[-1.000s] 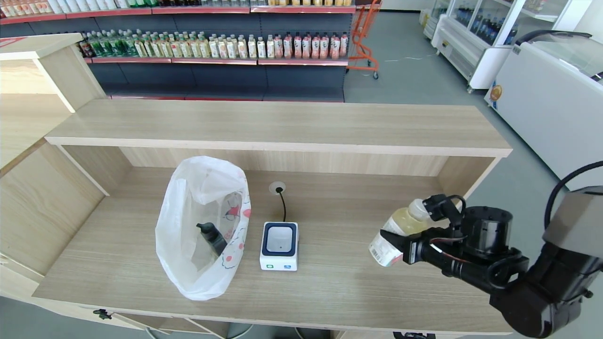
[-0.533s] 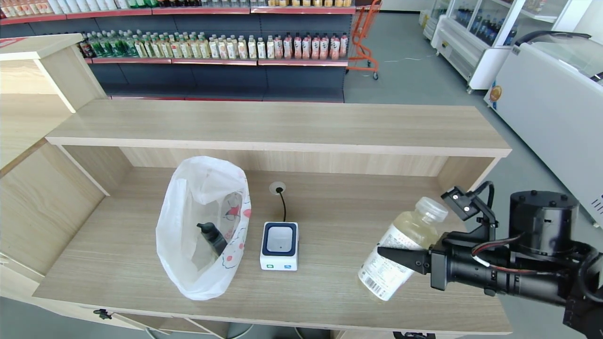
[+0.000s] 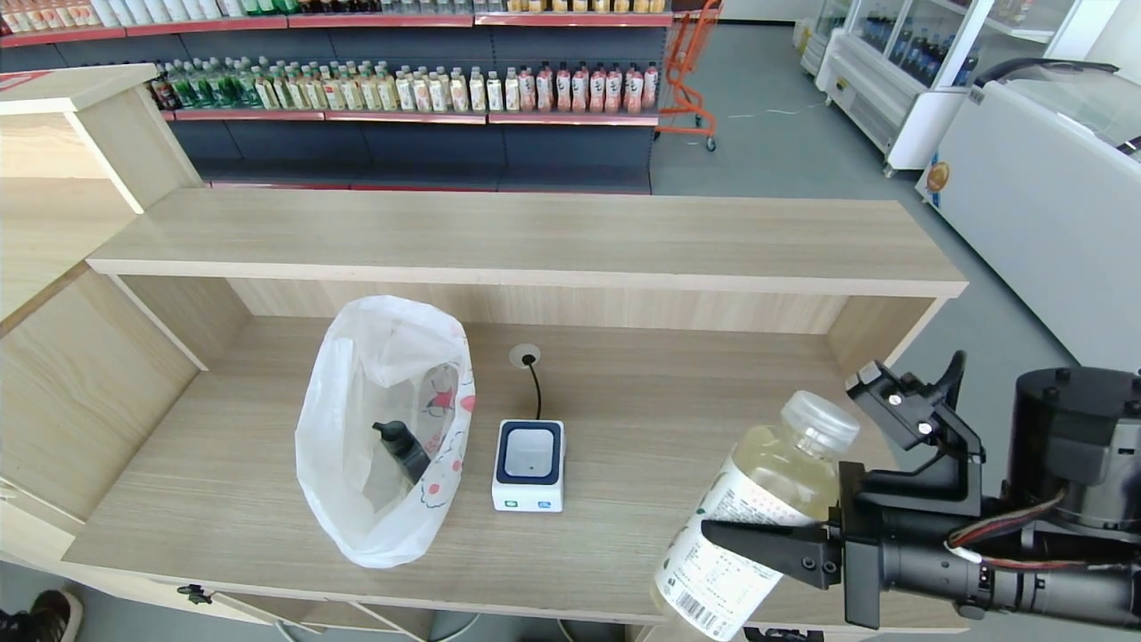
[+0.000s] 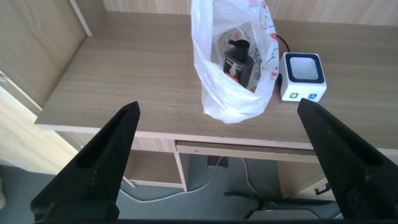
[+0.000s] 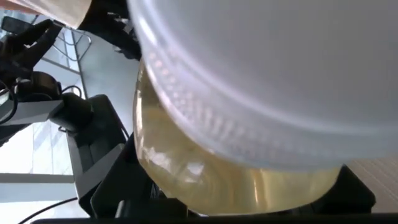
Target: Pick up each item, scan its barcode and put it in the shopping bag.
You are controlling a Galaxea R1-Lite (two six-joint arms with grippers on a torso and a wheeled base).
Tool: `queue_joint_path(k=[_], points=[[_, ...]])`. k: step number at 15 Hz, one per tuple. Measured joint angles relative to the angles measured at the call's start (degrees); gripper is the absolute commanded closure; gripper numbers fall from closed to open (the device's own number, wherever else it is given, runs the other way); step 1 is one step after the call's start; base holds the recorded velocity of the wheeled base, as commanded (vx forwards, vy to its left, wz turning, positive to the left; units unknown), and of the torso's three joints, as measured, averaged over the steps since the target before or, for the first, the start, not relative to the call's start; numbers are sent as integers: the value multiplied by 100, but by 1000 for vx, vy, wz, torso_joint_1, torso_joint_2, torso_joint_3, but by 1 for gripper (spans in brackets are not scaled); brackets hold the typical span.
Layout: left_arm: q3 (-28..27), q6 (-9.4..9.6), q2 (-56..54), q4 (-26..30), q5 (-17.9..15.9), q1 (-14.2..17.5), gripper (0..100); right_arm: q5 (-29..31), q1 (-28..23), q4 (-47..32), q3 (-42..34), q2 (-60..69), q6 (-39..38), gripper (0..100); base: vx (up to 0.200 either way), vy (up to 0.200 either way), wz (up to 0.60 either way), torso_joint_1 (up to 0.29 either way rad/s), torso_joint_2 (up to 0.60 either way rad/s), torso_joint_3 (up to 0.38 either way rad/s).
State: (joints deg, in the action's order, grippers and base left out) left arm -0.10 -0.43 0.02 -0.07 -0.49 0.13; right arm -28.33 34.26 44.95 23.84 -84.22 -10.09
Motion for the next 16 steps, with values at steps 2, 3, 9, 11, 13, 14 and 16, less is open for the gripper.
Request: queue_joint_path(k=[2,3,9,11,13,14,16], points=[[0,0,0,0,2,2,0,23,177,-17,5,62,9,100,0,0,0,0,0,0],[0,0,0,0,2,0,0,23,221,-127,35,82,6,100,0,0,0,0,0,0],[0,0,0,0,-2,-2,0,-13,268,-1329,421,449,-361,100,0,0,0,0,0,0],[0,0,0,0,0,-2,0,-27,284,-1417,534,589,-785,100,0,0,0,0,0,0],[0,0,0,0,0,0,0,-29,279,-1545,617,696,-866,100,0,0,0,0,0,0],[0,0,0,0,2,0,0,-32,276,-1599,645,741,-870,100,0,0,0,0,0,0],[0,0,0,0,0,-4,0,-33,279,-1663,663,813,-873,100,0,0,0,0,0,0]])
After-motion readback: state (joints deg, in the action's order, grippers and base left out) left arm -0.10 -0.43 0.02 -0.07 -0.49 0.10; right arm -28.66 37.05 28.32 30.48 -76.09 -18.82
